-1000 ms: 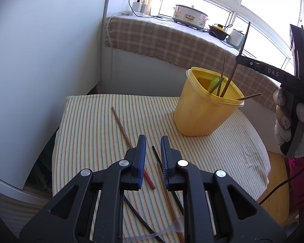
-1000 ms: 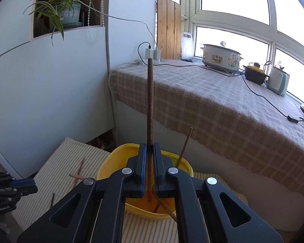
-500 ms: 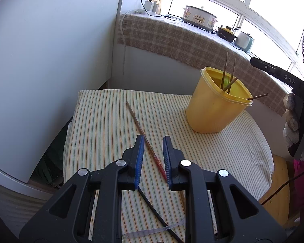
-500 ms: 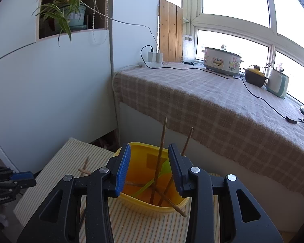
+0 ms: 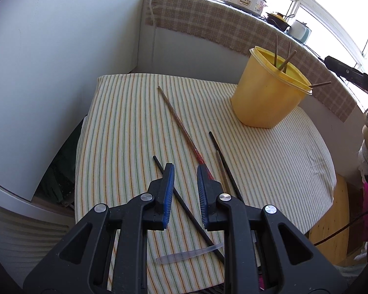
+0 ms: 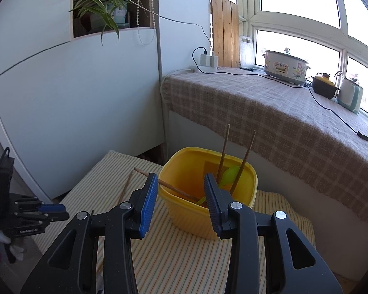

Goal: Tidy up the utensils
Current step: 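Move both open tools back down to the remaining utensils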

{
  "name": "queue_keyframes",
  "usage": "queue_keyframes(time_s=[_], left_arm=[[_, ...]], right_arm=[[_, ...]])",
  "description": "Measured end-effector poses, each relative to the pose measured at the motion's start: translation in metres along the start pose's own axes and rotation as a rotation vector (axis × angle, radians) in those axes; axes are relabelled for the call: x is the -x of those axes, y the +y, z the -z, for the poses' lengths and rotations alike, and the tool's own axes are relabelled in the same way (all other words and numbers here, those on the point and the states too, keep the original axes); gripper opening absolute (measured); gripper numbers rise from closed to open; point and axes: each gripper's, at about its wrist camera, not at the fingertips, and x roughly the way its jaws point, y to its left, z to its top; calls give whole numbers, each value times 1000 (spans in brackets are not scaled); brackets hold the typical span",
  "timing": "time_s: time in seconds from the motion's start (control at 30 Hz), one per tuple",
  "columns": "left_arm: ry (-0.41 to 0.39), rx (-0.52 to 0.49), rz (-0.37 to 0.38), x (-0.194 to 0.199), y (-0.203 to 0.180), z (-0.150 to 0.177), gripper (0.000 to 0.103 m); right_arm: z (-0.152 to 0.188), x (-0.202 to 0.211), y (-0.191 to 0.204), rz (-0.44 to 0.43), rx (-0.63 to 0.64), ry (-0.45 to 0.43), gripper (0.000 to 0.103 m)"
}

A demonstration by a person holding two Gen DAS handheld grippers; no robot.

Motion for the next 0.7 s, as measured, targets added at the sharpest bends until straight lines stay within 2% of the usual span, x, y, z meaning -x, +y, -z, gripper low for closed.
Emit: queue_keyframes(time_s=[0.2,0.47,0.53,0.57,0.67,0.7], left_arm=[[46,-31,37,0,-5,17,17],[124,-232,50,3,-33,38,17],[140,-256,51,1,-36,41,17],[147,-256,51,0,-36,42,17],[165,-213,30,-6,-29,41,17],[170,-193,27,-8,-26,40,17]], right_arm=[[25,1,0,-71,-34,73,37],[54,-11,8,-134,-54,175,37],[58,-18,13,-145,-52,196,37],[60,-20,17,-152,-48,201,40],[60,-29,31,-190,-18,209,62],[60,-31,36,-198,-2,207,62]])
